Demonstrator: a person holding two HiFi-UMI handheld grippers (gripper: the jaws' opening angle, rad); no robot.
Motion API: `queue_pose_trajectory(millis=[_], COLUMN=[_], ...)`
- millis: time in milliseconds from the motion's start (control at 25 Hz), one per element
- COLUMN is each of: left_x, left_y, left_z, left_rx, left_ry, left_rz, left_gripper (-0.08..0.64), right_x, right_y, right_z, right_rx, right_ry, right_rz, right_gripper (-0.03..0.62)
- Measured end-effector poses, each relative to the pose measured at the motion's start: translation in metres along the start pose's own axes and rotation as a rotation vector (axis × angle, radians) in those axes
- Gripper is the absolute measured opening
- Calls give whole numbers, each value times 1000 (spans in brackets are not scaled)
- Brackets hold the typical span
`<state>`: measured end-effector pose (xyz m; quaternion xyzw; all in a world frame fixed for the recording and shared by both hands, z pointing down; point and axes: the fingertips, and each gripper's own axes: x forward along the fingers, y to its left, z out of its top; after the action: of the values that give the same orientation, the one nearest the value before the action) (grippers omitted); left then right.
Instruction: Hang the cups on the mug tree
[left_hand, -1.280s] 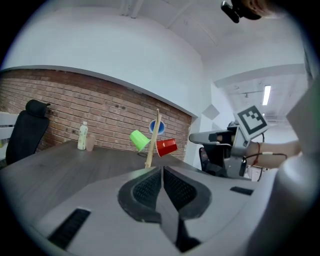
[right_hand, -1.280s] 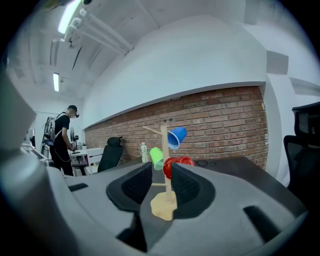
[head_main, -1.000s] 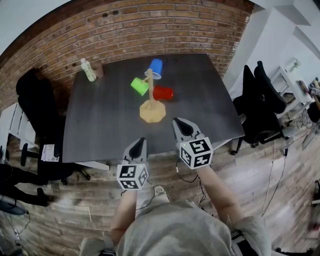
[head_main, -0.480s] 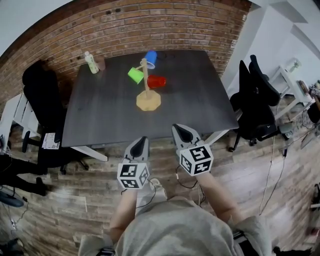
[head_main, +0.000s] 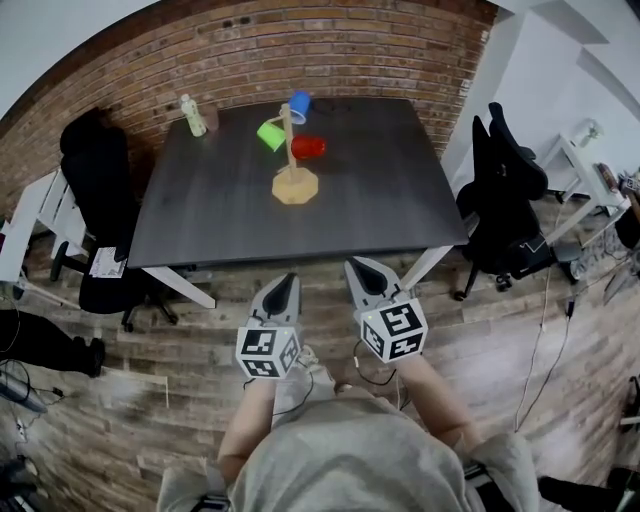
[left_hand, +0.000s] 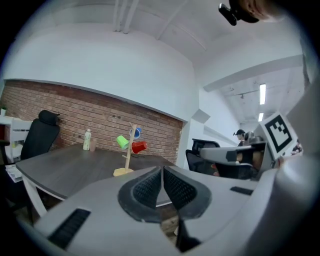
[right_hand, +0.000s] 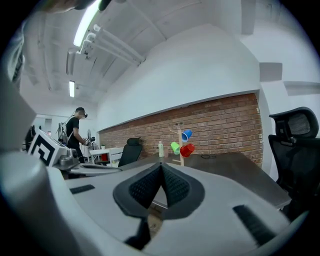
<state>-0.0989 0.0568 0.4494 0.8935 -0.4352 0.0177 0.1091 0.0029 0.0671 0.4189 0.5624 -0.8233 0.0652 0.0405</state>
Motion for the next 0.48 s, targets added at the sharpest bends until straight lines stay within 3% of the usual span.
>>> queue_pose_trajectory(millis=[480], left_x=[-39], left_y=[-35], left_z=[-8], left_rx=[6], left_ry=[-25], left_rz=[2], left_gripper=[17], right_x=[-58], right_y=[17], right_z=[-9], right_rx=[5], right_ry=[-23], right_rz=[0], right_gripper=[0])
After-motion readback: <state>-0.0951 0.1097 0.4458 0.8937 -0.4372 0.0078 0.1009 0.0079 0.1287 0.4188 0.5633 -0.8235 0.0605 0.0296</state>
